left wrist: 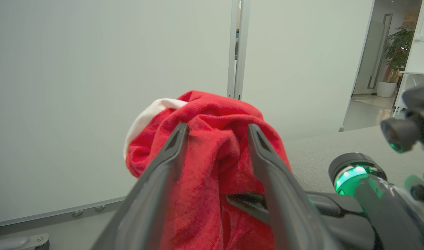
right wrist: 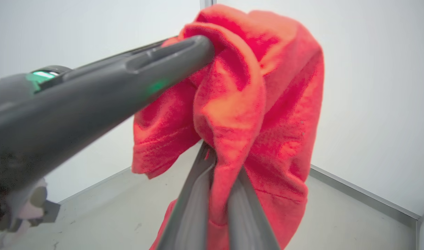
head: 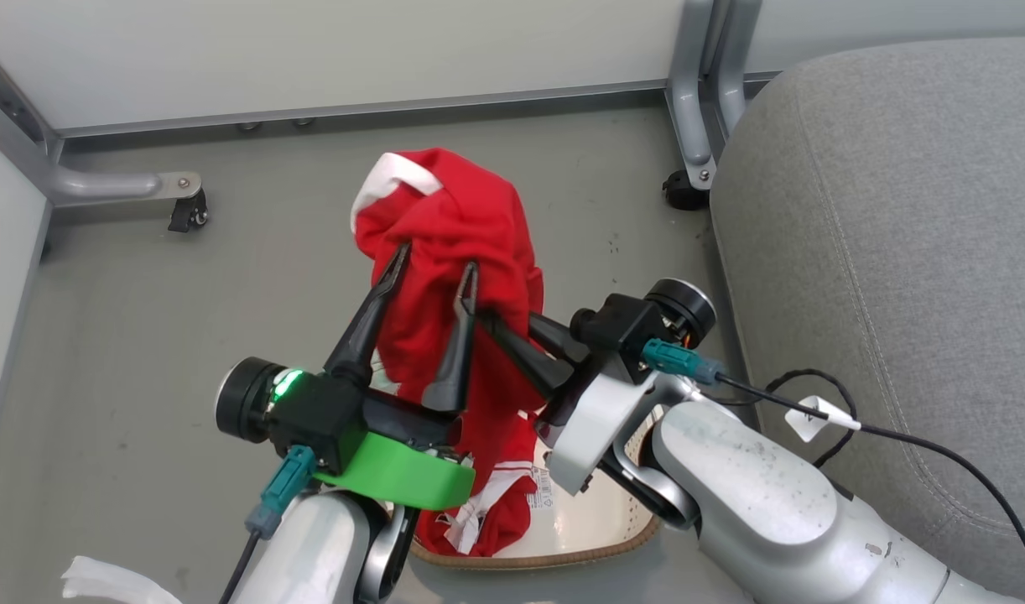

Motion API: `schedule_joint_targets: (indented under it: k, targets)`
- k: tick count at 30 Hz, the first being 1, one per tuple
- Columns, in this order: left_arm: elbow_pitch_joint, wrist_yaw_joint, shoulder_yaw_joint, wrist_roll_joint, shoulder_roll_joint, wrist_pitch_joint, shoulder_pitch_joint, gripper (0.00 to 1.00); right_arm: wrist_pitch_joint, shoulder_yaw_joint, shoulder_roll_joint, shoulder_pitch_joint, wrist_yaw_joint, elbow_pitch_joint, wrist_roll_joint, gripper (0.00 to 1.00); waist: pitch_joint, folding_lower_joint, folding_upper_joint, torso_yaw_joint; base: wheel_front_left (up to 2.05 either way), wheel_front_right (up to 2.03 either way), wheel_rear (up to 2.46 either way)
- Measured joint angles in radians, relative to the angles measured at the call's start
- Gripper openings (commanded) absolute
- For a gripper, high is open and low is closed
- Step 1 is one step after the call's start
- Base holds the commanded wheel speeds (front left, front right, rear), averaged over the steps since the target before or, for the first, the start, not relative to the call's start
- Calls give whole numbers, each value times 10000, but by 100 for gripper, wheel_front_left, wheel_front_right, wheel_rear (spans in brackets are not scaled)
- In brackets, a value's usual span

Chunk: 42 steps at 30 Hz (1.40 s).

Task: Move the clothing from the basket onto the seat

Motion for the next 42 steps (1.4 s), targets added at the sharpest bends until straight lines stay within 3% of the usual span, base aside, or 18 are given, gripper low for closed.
schedule_joint_targets:
  k: [8, 16, 33, 42]
  targets:
    - [-119, 13, -272, 228, 497, 569, 222, 100, -90, -176, -42, -84, 0, 230, 0, 0, -62, 0, 0, 24, 0, 0, 0]
    - [-309, -309, -886, 395, 999, 1279, 780, 100, -174, -328, -58, 91, 0, 554, 38, 0, -137, 0, 0, 60, 0, 0, 0]
    - [-10, -268, -1367, 443, 1055, 1438, 1223, 100, -259, -466, -98, 248, 0, 918, 188, 0, -179, 1, 0, 129, 0, 0, 0]
    - [13, -199, -1323, 431, 1221, 1394, 1206, 100, -276, -656, -84, 234, 0, 917, 186, 0, -16, 0, 0, -321, 0, 0, 0]
